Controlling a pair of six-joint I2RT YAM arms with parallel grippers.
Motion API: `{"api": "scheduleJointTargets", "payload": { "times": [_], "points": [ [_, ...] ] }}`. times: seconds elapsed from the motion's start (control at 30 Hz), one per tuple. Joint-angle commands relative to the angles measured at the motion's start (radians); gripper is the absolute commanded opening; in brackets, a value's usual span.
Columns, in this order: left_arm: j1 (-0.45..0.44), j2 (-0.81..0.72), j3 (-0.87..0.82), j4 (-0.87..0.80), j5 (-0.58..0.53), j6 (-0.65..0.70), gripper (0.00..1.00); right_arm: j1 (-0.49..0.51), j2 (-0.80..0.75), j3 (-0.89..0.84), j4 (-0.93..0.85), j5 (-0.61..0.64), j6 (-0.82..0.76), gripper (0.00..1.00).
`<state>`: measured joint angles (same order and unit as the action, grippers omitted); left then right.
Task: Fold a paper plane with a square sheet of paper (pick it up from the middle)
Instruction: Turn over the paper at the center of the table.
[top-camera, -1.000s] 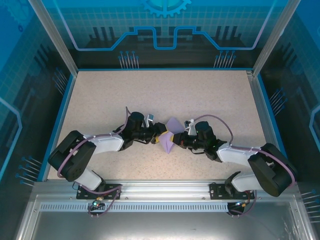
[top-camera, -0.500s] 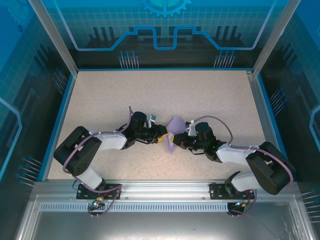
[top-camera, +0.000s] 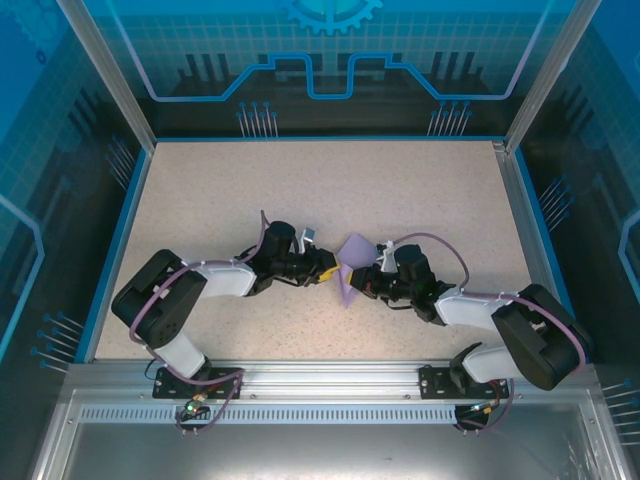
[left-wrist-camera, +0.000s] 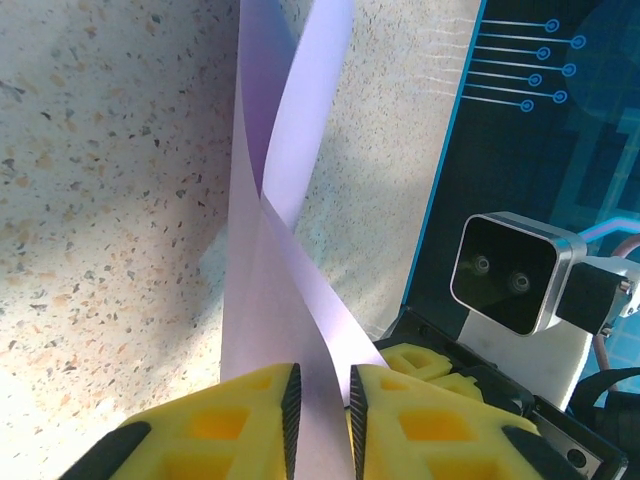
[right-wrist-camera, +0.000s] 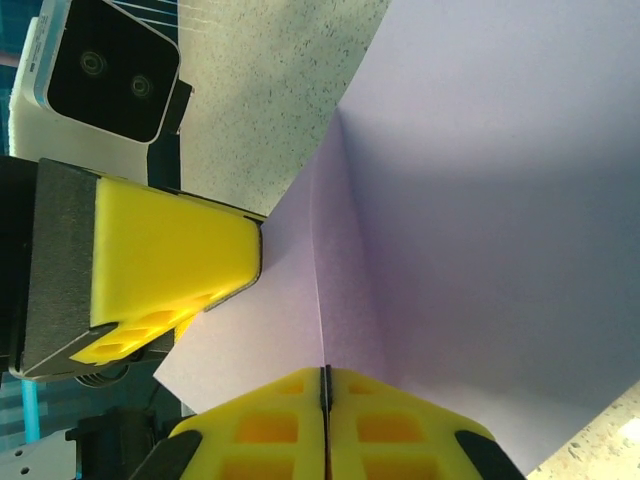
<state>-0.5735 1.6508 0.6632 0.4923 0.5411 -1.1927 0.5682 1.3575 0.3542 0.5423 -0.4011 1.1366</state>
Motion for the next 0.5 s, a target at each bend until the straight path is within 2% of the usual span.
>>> {"api": "scheduleJointTargets", "payload": {
  "times": [0.0,0.27,0.47],
  "points": [
    [-0.005,0.015,0.026,0.011,0.037,0.038,0.22,-0.019,-0.027,-0.014,-0.016,-0.01,-0.019,0.07],
    [-0.004,0.014,0.036,-0.038,0.049,0.071,0.12,-0.032,-0.052,-0.008,-0.069,-0.011,-0.049,0.07],
    [-0.004,0.0,0.04,-0.055,0.051,0.074,0.09,-0.036,-0.076,-0.003,-0.134,0.005,-0.077,0.17]
  ]
}}
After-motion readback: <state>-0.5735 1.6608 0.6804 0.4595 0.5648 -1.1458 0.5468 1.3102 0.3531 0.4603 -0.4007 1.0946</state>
